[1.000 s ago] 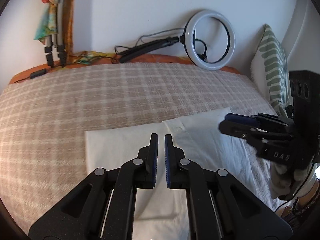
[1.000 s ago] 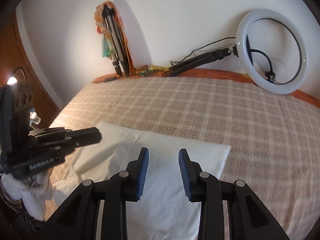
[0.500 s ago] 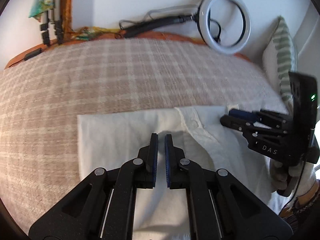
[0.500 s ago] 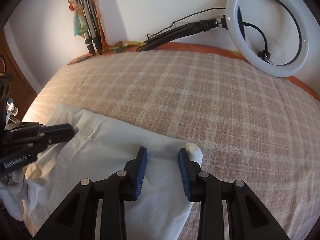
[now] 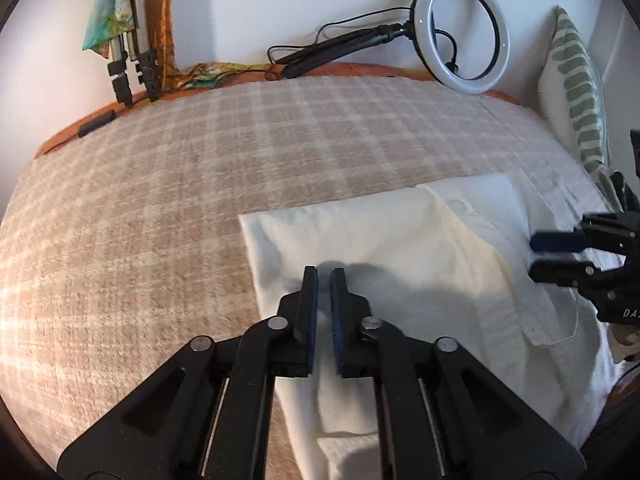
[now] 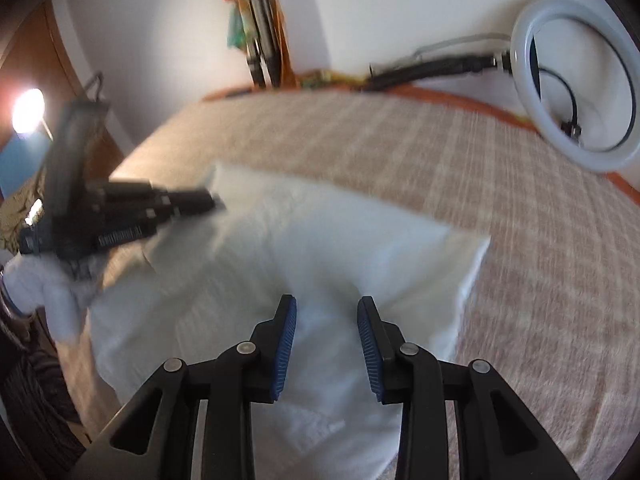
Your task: Fold small clothes
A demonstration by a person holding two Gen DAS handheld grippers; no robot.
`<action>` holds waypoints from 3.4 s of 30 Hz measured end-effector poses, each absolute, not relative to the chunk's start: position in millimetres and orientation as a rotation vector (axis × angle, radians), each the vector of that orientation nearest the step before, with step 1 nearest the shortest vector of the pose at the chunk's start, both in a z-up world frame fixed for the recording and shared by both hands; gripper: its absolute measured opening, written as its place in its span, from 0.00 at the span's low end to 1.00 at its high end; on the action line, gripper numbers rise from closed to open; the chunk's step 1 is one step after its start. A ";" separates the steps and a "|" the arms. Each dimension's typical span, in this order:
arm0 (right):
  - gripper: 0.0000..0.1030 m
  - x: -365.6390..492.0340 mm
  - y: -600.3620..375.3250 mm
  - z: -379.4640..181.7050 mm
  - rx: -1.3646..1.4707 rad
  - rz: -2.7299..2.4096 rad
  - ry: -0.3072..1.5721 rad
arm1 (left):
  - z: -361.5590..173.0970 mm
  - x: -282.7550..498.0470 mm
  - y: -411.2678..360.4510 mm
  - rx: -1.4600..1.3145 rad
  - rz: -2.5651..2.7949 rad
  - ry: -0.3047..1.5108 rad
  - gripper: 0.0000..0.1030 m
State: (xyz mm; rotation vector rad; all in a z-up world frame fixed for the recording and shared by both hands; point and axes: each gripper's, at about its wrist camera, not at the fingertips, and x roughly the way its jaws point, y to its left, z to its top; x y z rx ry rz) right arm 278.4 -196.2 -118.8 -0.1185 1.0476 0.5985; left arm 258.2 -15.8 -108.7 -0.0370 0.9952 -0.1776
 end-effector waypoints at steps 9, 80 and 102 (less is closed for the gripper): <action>0.32 256.7 -222.0 -121.3 -0.093 0.612 1.077 | -113.6 241.9 26.3 -0.110 -0.058 1.017 0.10; 0.08 232.5 -271.7 -47.4 0.167 0.508 0.871 | -26.3 194.9 -68.8 -0.195 -0.272 0.795 0.05; 0.07 286.0 -385.1 -10.6 0.131 0.392 0.787 | -29.7 285.4 -223.1 -0.154 -0.461 0.769 0.05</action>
